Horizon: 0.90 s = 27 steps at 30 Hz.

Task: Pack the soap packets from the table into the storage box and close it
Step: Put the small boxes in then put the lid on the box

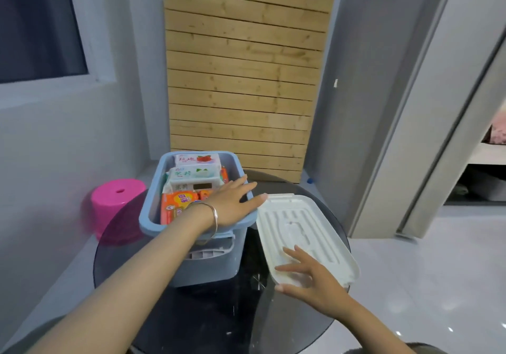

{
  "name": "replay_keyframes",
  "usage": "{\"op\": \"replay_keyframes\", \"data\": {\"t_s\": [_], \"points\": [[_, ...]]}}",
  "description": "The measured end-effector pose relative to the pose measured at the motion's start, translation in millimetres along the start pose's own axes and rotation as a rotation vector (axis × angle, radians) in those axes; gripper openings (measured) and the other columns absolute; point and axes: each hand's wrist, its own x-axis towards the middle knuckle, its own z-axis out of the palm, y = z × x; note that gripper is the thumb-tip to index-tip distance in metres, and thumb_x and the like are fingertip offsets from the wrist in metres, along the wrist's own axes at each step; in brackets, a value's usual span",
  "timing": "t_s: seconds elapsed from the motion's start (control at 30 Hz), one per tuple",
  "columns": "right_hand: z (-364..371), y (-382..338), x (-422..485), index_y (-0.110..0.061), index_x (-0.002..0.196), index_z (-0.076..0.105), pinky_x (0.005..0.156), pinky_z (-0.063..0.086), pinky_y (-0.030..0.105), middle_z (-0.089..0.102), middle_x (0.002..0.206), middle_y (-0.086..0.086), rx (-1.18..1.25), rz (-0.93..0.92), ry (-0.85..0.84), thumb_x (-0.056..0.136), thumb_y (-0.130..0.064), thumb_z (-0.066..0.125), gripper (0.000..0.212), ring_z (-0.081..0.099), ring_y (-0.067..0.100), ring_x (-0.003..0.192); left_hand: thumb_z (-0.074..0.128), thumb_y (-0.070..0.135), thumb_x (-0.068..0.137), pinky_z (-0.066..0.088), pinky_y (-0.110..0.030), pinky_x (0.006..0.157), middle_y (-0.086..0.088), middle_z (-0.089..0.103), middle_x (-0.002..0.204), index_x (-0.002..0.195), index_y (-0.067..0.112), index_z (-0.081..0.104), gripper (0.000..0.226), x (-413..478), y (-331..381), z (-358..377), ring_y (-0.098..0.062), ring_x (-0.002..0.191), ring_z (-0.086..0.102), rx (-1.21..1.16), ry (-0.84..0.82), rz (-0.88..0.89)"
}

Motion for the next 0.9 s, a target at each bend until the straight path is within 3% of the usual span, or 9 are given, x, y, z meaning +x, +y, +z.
{"op": "replay_keyframes", "data": {"t_s": [0.1,0.2,0.3,0.4,0.53,0.63,0.7,0.8,0.9], "points": [[4,3,0,-0.053,0.107,0.055,0.109,0.025,0.014,0.065,0.108,-0.03,-0.086,-0.061,0.053,0.05,-0.085,0.048,0.065,0.02,-0.008,0.141,0.028,0.061,0.09,0.008,-0.044,0.12,0.01,0.003,0.161,0.149,0.032,0.019,0.066,0,0,1,-0.017,0.148,0.004,-0.022,-0.001,-0.006],[4,3,3,-0.039,0.105,0.07,0.107,0.038,0.02,0.057,0.093,-0.049,-0.092,-0.132,0.157,0.057,-0.085,0.041,0.072,0.032,-0.009,0.136,0.029,0.061,0.09,0.01,-0.044,0.119,0.011,0.003,0.16,0.149,0.034,0.019,0.065,-1,0,-1,-0.017,0.148,0.005,-0.021,-0.001,-0.004],[-8,-10,10,-0.035,0.088,0.076,0.1,0.043,0.013,0.047,0.096,-0.062,0.017,-0.196,0.373,0.077,-0.047,0.067,0.018,0.047,-0.011,0.121,0.029,0.061,0.09,0.01,-0.045,0.12,0.01,0.004,0.161,0.148,0.035,0.019,0.064,-1,-1,0,-0.017,0.148,0.004,-0.024,0.008,0.01],[-45,-48,10,-0.032,0.094,0.073,0.094,0.043,0.006,0.062,0.092,-0.048,0.306,-0.176,0.617,0.083,-0.019,0.07,0.018,0.058,-0.012,0.107,0.028,0.064,0.089,0.008,-0.047,0.12,0.009,0.004,0.161,0.149,0.033,0.019,0.068,0,-1,-1,-0.017,0.149,0.001,-0.058,-0.009,0.001],[-97,-101,9,-0.024,0.109,0.071,0.079,0.053,0.01,0.072,0.091,-0.03,0.704,-0.21,0.759,0.086,-0.023,0.066,0.024,0.065,-0.014,0.087,0.029,0.059,0.091,0.008,-0.043,0.121,0.005,0.006,0.161,0.15,0.027,0.018,0.068,5,-2,-2,-0.015,0.148,0.002,-0.136,0.054,-0.003],[-119,-132,9,-0.024,0.102,0.073,0.076,0.053,0.021,0.074,0.098,-0.015,0.892,-0.227,0.769,0.081,-0.033,0.067,0.024,0.066,0.002,0.091,0.03,0.057,0.092,0.013,-0.04,0.119,0.003,0.009,0.161,0.15,0.025,0.016,0.068,7,4,-5,-0.017,0.148,0.009,-0.25,0.109,0.01],[-128,-150,14,-0.024,0.093,0.074,0.066,0.054,0.016,0.074,0.091,-0.013,1.016,-0.259,0.734,0.072,-0.04,0.069,0.027,0.065,0.003,0.086,0.03,0.061,0.09,0.015,-0.041,0.118,0.001,0.012,0.16,0.15,0.026,0.013,0.071,9,14,-10,-0.021,0.147,0.014,-0.455,0.147,-0.045],[-134,-175,23,-0.02,0.094,0.071,0.058,0.056,0.017,0.075,0.079,-0.012,1.212,-0.304,0.676,0.087,-0.026,0.061,0.014,0.068,0.001,0.072,0.036,0.063,0.087,0.02,-0.042,0.116,-0.007,0.016,0.159,0.15,0.023,0.014,0.078,14,35,-27,-0.027,0.145,0.021,-1.14,0.175,-0.166],[-133,-191,30,-0.015,0.098,0.07,0.064,0.059,0.022,0.076,0.081,-0.007,1.356,-0.323,0.624,0.091,-0.022,0.058,0.016,0.071,0.004,0.075,0.042,0.064,0.084,0.023,-0.045,0.115,-0.019,0.015,0.157,0.151,0.011,0.004,0.093,20,38,-41,-0.033,0.143,0.025,-1.683,-0.024,-0.241]]}}
